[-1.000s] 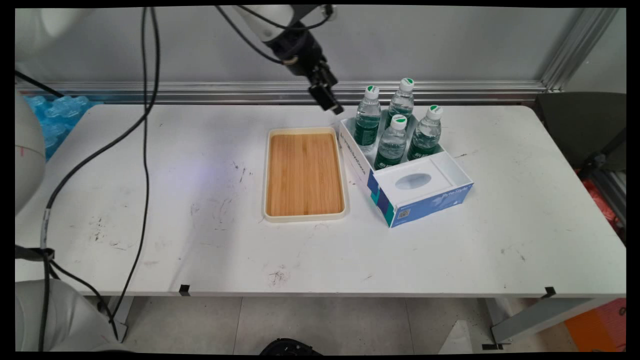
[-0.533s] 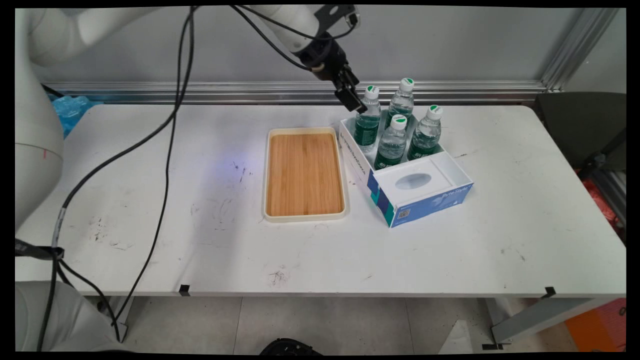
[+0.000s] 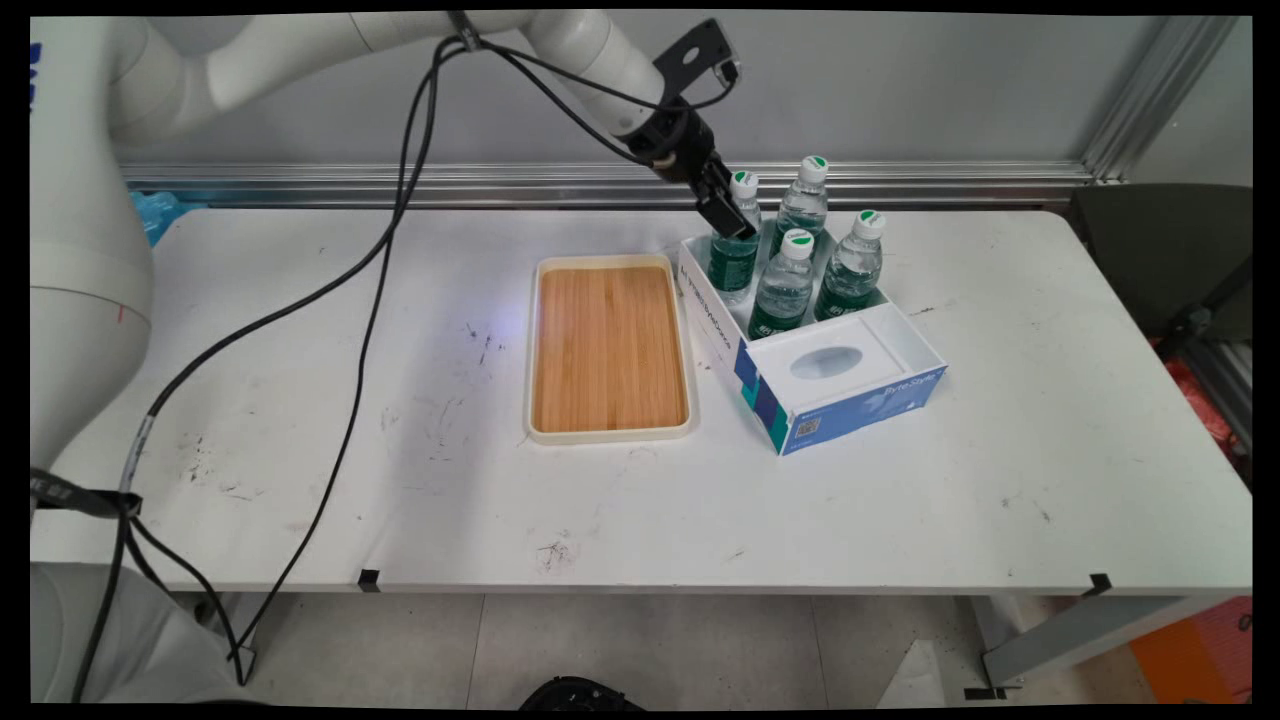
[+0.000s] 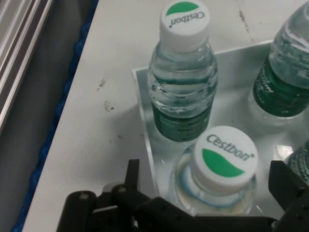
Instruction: Pick up the green bottle from the white box, then place the picked object on the tray
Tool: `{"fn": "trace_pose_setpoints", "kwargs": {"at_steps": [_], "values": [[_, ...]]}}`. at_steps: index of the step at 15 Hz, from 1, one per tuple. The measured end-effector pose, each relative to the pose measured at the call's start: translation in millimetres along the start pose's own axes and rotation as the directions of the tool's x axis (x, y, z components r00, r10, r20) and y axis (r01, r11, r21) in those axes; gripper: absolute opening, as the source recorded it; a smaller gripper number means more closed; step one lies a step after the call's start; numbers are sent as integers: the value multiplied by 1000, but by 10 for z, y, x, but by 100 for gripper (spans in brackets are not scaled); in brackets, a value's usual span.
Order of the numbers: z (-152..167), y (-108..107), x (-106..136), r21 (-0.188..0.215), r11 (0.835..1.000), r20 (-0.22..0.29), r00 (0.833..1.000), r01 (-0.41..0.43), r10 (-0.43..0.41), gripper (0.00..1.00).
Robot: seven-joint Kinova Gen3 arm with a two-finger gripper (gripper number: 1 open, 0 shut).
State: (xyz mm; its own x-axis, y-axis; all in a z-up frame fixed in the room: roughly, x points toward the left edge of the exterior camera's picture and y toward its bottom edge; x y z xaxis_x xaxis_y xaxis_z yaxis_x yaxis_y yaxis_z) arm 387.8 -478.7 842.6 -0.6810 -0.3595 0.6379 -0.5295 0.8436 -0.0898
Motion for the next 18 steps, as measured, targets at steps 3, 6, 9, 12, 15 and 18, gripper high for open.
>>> {"fn": "trace_pose_setpoints", "kwargs": {"at_steps": [3,6,9,12,15,18], "values": [[122,-10,-29,0,1000,-5,1000,9,-9,100],[213,-11,-59,-4,1000,-8,1000,18,-18,0],[263,1,-89,-8,1000,-7,1000,28,-28,0],[247,3,-99,-7,999,-6,999,33,-33,0],[132,-15,-30,0,1000,-16,1000,21,-21,0],[-34,-22,90,1,1000,-28,1000,7,-7,0]]}}
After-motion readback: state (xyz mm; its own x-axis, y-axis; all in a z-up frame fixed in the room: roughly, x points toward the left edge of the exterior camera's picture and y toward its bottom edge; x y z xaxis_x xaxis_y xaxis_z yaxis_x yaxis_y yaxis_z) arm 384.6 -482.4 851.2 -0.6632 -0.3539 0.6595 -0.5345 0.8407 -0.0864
